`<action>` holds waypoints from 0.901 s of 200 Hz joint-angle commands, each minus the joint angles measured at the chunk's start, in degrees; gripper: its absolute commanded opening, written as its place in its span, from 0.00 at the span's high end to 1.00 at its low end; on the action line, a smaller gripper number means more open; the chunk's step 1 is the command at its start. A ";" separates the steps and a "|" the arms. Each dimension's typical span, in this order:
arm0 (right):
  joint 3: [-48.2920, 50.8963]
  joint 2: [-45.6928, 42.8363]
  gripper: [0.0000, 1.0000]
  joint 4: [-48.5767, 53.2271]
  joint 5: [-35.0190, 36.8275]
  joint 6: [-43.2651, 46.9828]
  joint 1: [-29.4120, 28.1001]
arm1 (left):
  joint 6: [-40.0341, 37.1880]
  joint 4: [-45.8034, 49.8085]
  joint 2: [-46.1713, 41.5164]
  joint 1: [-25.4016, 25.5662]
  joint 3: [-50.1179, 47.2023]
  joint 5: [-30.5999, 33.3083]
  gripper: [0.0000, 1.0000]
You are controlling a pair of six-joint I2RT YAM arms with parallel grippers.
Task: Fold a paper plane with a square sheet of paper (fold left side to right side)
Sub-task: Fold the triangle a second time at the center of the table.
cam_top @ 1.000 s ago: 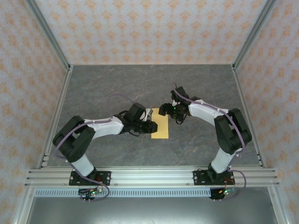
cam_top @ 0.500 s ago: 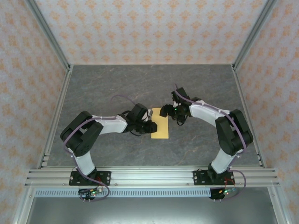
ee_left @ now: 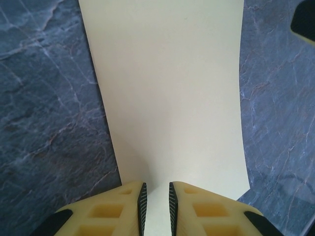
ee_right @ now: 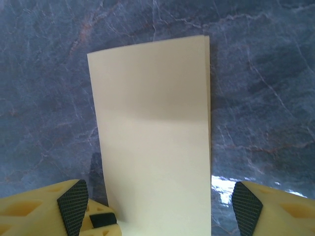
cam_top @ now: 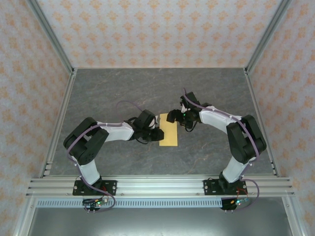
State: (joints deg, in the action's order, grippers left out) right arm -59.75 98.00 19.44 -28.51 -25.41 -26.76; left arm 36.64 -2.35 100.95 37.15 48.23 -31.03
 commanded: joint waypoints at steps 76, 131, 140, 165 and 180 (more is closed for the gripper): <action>-5.91 8.49 0.20 -7.49 -0.48 2.29 1.53 | 0.63 -0.80 -2.25 0.30 -1.99 1.57 0.79; -6.20 10.54 0.20 -10.06 -2.99 1.89 1.63 | 0.67 -1.17 -1.75 0.47 -1.90 1.49 0.79; -6.26 10.73 0.20 -10.11 -3.33 1.92 1.61 | 0.71 -1.16 -1.73 0.56 -1.83 1.49 0.79; -5.80 10.55 0.20 -10.04 -3.33 1.94 1.61 | 0.64 -1.17 -1.67 0.56 -1.76 1.49 0.79; -5.35 10.13 0.20 -10.03 -3.18 1.96 1.58 | 0.65 -1.17 -1.63 0.55 -1.75 1.49 0.79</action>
State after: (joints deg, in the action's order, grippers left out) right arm -64.73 107.61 10.68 -31.33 -24.32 -25.30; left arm 36.69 -2.50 100.12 37.15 47.18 -31.03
